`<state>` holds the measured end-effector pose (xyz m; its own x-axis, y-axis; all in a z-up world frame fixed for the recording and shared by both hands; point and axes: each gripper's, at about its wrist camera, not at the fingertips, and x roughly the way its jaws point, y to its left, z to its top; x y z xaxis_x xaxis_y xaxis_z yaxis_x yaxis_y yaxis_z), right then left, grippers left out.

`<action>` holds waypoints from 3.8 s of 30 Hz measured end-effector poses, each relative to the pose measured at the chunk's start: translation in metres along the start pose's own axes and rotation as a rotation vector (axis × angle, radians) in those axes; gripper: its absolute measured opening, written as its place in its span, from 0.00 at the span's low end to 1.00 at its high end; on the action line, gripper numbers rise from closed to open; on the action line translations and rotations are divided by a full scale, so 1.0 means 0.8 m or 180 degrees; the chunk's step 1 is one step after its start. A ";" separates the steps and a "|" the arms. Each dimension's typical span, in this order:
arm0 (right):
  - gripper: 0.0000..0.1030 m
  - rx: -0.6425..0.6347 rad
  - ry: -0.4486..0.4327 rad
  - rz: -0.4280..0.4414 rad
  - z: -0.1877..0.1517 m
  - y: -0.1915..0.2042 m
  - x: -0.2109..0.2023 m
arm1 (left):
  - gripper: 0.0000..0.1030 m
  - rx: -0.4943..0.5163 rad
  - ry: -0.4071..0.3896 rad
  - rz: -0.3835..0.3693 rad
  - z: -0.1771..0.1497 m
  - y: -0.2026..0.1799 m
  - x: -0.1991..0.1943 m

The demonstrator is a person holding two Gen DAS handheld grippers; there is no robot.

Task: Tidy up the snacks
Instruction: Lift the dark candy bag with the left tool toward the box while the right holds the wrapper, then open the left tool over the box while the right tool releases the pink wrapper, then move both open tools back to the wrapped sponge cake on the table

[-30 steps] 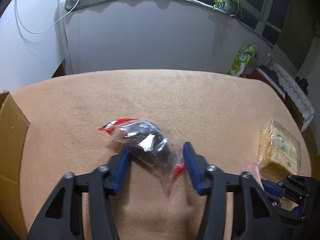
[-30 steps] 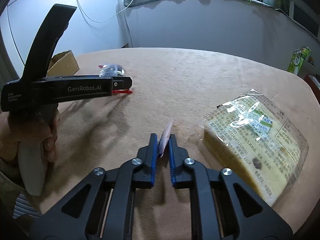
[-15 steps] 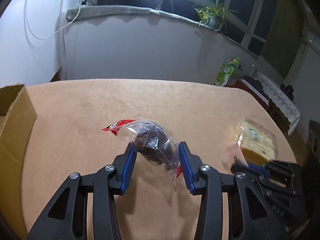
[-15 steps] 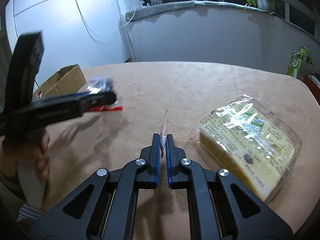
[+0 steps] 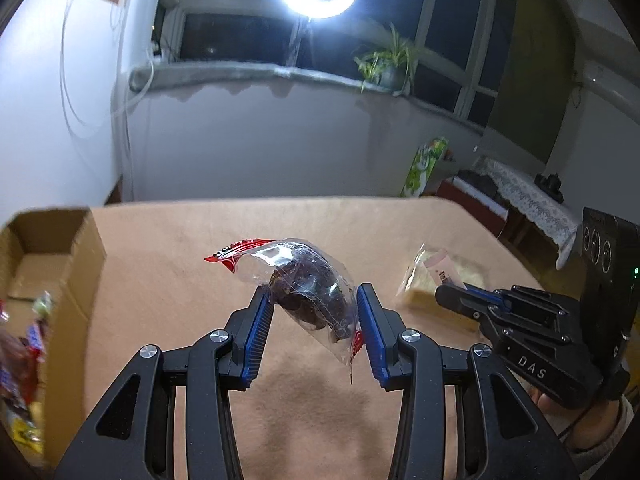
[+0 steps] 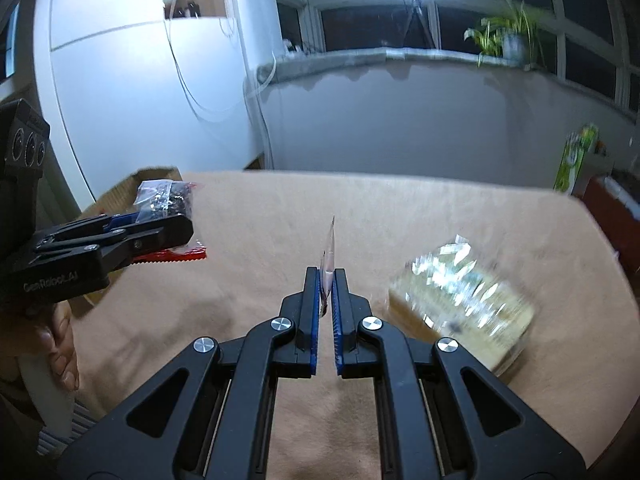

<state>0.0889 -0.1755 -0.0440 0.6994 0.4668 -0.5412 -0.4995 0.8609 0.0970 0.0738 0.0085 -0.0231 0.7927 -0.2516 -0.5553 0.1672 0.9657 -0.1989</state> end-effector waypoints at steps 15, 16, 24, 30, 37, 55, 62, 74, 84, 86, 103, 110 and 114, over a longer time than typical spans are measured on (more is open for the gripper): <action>0.05 -0.0448 -0.0153 0.0101 0.046 0.101 -0.017 | 0.40 -0.0100 -0.0422 0.0067 0.003 0.034 -0.088; 0.05 -0.0483 -0.0147 0.0113 0.048 0.110 -0.014 | 0.40 -0.0127 -0.0436 0.0084 0.001 0.041 -0.091; 0.05 -0.0782 -0.0059 0.0317 0.057 0.186 0.015 | 0.40 -0.0353 -0.0527 0.0296 -0.018 0.096 -0.123; 0.05 -0.1034 0.0018 0.0589 0.061 0.262 0.047 | 0.40 -0.0579 -0.0543 0.0589 -0.041 0.154 -0.151; 0.06 -0.1305 0.0052 0.0865 0.069 0.338 0.081 | 0.40 -0.0789 -0.0550 0.0899 -0.062 0.209 -0.175; 0.48 -0.1438 0.0175 0.1039 0.090 0.393 0.175 | 0.64 -0.1003 -0.0244 0.1012 -0.089 0.263 -0.148; 0.48 -0.1334 0.0121 0.0973 0.091 0.375 0.163 | 0.67 -0.1116 -0.0378 0.1053 -0.095 0.271 -0.168; 0.60 -0.1294 0.0003 0.0983 0.067 0.370 0.120 | 0.69 -0.1135 -0.0469 0.1098 -0.087 0.256 -0.185; 0.60 -0.1046 -0.0063 0.0814 0.047 0.306 0.085 | 0.69 -0.0888 -0.0406 0.0990 -0.068 0.206 -0.172; 0.60 -0.0962 -0.0076 0.0760 0.042 0.283 0.077 | 0.69 -0.0820 -0.0383 0.0955 -0.064 0.193 -0.166; 0.60 -0.0234 -0.0141 0.0019 0.002 0.071 0.002 | 0.69 -0.0147 -0.0104 0.0516 -0.023 0.046 -0.079; 0.68 -0.0133 -0.0221 -0.0358 0.000 0.031 -0.029 | 0.69 0.0125 0.0025 0.0371 -0.018 -0.004 -0.051; 0.68 -0.0134 -0.0254 -0.0466 0.000 0.022 -0.038 | 0.69 0.0223 0.0066 0.0333 -0.016 -0.021 -0.044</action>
<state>0.0590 -0.1744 -0.0261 0.8039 0.3530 -0.4787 -0.4090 0.9124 -0.0139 0.0354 0.0000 -0.0104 0.7958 -0.1498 -0.5867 0.1252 0.9887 -0.0826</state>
